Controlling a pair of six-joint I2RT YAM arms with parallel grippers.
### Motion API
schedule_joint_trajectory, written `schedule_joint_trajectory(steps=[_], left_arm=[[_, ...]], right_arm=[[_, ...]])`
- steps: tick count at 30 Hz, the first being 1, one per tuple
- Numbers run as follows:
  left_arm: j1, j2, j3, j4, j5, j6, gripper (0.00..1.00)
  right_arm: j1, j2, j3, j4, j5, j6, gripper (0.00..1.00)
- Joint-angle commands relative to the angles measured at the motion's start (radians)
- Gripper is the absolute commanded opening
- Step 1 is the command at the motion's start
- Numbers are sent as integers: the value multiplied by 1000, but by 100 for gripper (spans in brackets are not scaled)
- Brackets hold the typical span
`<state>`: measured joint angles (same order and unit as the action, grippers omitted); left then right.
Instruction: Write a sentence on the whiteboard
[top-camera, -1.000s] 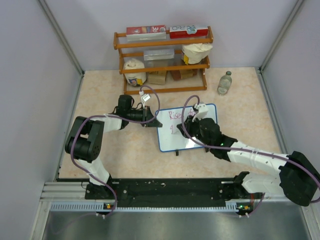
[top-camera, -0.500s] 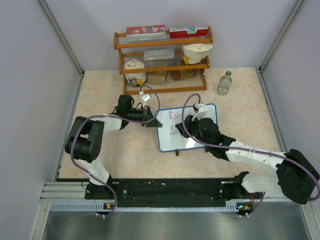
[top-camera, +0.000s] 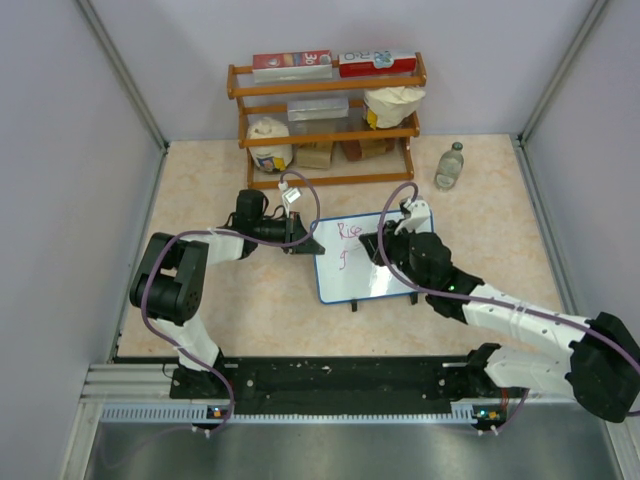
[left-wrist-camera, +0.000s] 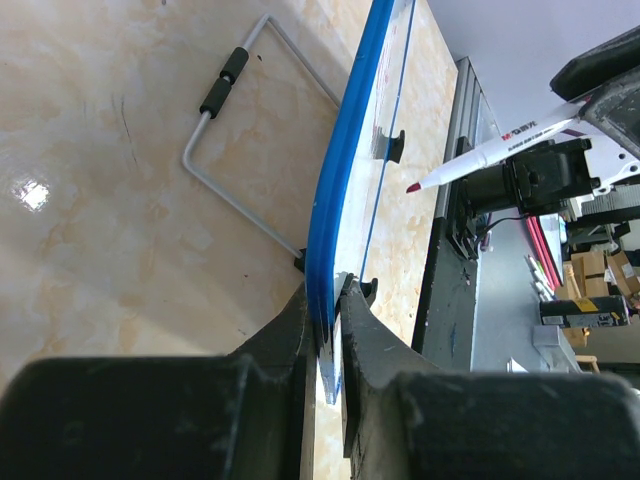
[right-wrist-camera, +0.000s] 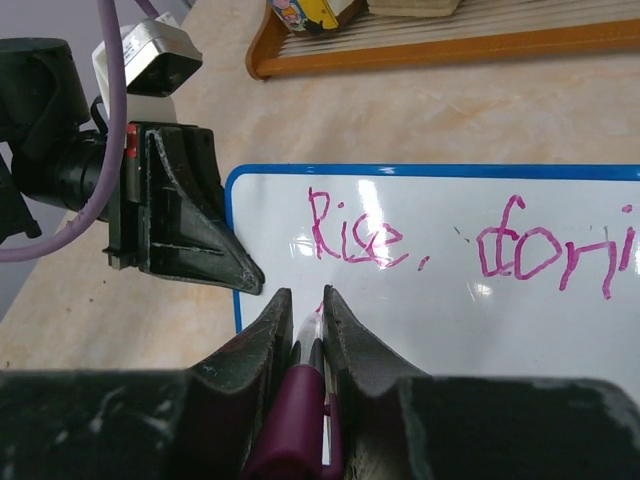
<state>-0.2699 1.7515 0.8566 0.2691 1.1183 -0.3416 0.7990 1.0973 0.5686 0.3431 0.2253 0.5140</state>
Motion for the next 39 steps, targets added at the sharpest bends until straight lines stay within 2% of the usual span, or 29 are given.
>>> schedule_joint_trajectory(steps=[1,15,39], left_arm=[[-11,6,-34,-34,-106,78,0],[-11,3,-37,-34,-107,79,0],[-11,5,-36,-34,-107,78,0]], right_arm=[[-12,13,66,10,32,-38,0],[-17,55,57,2,55,-46,0],[-18,6,-15,-29,13,-37,0]])
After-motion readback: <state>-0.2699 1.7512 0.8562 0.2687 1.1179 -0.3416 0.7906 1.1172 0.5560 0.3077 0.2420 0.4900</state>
